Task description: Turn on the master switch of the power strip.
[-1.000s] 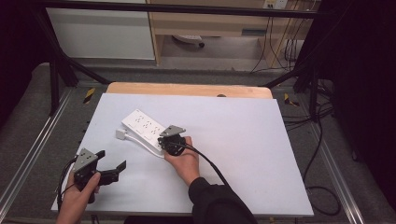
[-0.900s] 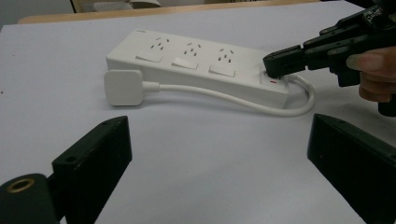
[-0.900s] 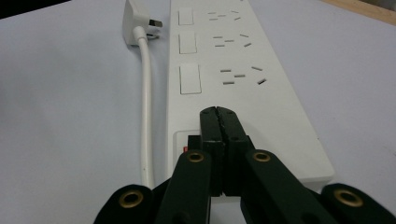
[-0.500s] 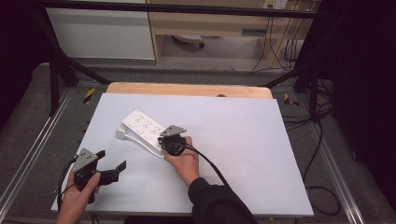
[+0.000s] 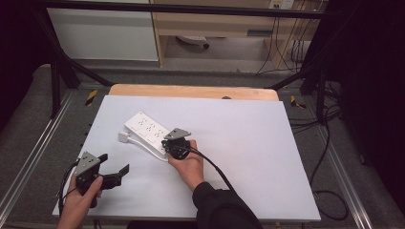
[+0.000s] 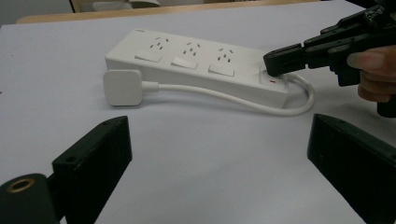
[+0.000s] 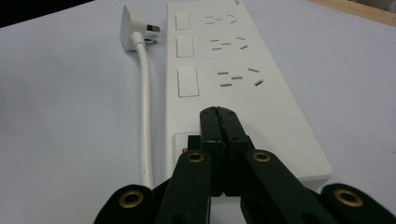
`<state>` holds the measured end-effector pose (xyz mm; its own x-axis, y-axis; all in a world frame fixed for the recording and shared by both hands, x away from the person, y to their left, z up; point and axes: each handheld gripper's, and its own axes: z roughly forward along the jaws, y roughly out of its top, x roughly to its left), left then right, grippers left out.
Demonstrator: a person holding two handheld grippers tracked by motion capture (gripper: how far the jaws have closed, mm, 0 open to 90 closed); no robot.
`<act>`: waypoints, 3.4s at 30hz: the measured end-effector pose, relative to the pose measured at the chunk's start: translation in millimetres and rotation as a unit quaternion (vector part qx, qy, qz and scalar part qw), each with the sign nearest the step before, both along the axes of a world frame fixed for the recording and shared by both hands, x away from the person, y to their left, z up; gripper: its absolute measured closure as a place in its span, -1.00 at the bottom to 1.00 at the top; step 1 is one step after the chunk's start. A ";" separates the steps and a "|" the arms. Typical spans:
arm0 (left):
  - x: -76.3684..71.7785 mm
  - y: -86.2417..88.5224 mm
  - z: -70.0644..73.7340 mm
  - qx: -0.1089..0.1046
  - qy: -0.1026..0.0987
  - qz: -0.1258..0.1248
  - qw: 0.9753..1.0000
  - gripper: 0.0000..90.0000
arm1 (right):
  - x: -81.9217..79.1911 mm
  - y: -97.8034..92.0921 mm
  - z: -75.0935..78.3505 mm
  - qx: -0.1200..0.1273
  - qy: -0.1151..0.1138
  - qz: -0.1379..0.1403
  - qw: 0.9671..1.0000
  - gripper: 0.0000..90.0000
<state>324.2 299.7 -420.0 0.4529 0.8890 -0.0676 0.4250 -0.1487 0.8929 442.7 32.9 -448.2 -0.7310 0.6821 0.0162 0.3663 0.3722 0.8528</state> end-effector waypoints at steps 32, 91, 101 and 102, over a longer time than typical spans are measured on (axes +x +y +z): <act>-0.1 0.3 0.2 -0.001 0.000 0.001 1.000 -0.86 | -1.6 -1.2 4.7 0.011 0.008 0.005 1.000 1.00; -0.4 0.9 -0.2 0.000 0.002 0.003 1.000 -0.86 | 2.9 -46.8 52.8 0.044 0.060 -0.022 0.997 -0.42; -0.4 1.2 -0.2 0.000 0.002 0.002 1.000 -0.86 | 4.2 -55.0 56.6 0.045 0.063 -0.029 0.997 -0.70; -0.5 1.1 -0.2 0.000 0.002 0.003 1.000 -0.86 | 4.3 -56.0 57.0 0.046 0.061 -0.029 0.997 -0.73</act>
